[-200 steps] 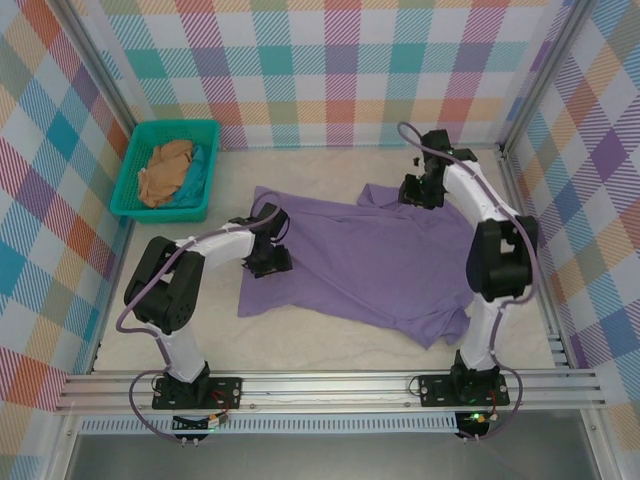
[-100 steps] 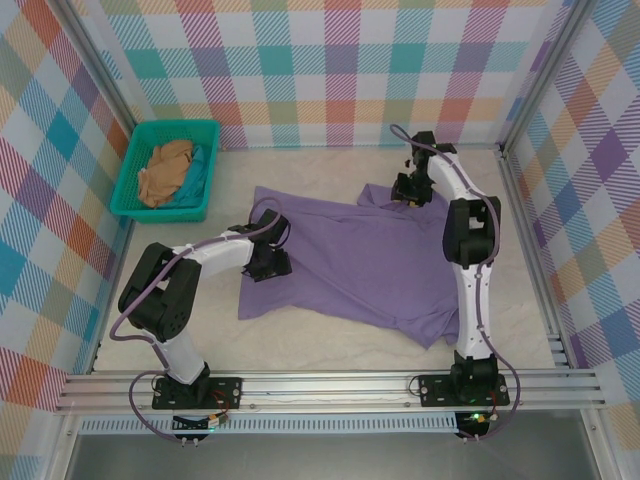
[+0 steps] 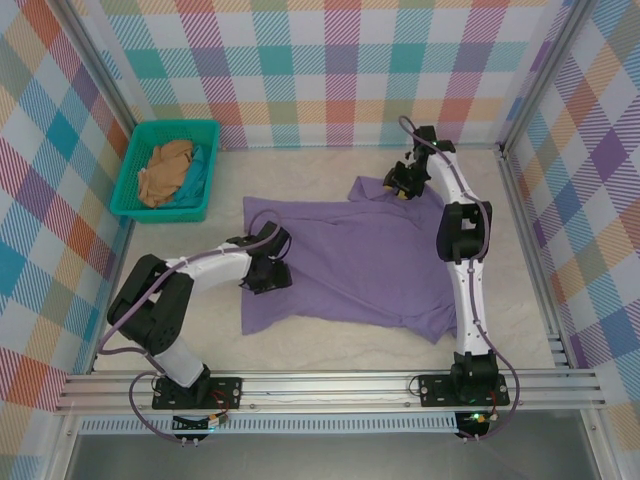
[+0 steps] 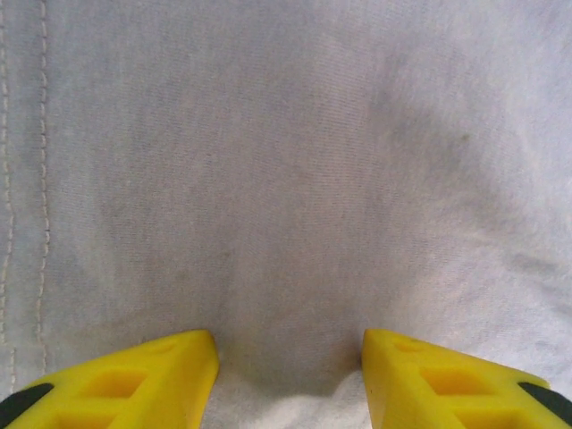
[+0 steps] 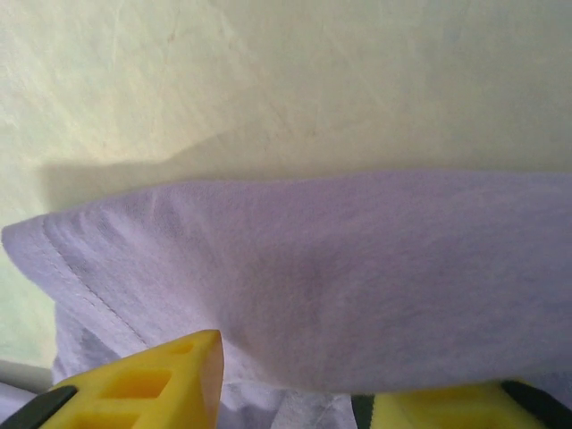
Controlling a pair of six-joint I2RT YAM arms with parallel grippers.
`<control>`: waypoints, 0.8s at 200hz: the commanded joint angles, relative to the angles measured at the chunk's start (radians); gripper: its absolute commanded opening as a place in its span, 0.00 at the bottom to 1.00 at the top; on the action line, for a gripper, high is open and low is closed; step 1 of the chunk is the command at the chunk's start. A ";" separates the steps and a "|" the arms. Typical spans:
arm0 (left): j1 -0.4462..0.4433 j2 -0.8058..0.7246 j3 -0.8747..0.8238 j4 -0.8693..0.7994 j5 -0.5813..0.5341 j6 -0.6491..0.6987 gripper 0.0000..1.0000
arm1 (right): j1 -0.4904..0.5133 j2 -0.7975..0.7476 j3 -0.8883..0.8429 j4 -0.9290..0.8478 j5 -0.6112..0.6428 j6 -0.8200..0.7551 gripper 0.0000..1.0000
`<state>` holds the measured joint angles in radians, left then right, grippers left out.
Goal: Fold and stack the t-shirts
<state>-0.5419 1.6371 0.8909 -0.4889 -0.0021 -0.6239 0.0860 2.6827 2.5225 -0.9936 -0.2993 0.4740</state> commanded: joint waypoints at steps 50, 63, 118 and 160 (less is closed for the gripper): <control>-0.007 0.018 -0.098 -0.256 -0.028 -0.054 0.51 | -0.122 0.091 0.019 0.100 -0.035 0.271 0.43; -0.007 0.032 -0.091 -0.263 -0.035 -0.055 0.51 | -0.141 0.086 0.016 0.100 -0.022 0.284 0.43; -0.007 0.071 -0.110 -0.274 -0.051 -0.058 0.51 | -0.194 0.003 -0.103 0.145 -0.012 0.300 0.43; -0.007 0.042 -0.122 -0.269 -0.045 -0.064 0.51 | -0.203 -0.093 -0.172 0.149 0.018 0.253 0.43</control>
<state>-0.5476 1.6188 0.8646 -0.5968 -0.0433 -0.6662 -0.0994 2.6431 2.4058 -0.8005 -0.3676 0.7521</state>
